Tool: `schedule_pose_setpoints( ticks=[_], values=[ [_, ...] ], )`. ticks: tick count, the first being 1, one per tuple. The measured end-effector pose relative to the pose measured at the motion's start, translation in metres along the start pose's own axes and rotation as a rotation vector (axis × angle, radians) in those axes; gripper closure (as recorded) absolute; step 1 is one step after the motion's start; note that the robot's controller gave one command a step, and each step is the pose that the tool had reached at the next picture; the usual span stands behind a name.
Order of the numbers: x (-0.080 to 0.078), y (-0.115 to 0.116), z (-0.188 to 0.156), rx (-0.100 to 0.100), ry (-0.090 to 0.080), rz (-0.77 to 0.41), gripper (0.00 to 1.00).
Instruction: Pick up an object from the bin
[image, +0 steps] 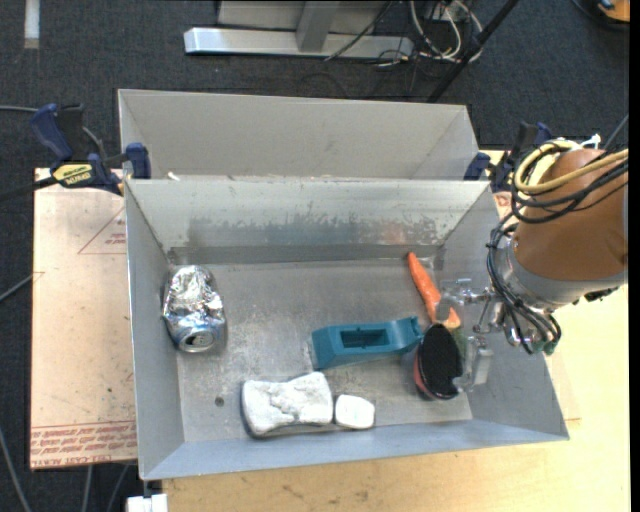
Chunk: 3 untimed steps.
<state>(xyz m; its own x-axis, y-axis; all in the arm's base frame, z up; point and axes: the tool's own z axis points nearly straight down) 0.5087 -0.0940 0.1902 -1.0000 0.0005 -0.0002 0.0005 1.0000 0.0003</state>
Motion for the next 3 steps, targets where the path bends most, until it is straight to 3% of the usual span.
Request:
schedule_pose_setpoints(
  ticks=[1,2,3],
  values=[
    [-0.0492,0.0520,0.0957,-0.005,0.011,-0.218,1.00],
    [-0.0504,0.0515,0.0953,-0.002,0.005,-0.219,0.00],
    [-0.0504,0.0515,0.0954,-0.002,0.005,-0.219,0.00]
  ],
)
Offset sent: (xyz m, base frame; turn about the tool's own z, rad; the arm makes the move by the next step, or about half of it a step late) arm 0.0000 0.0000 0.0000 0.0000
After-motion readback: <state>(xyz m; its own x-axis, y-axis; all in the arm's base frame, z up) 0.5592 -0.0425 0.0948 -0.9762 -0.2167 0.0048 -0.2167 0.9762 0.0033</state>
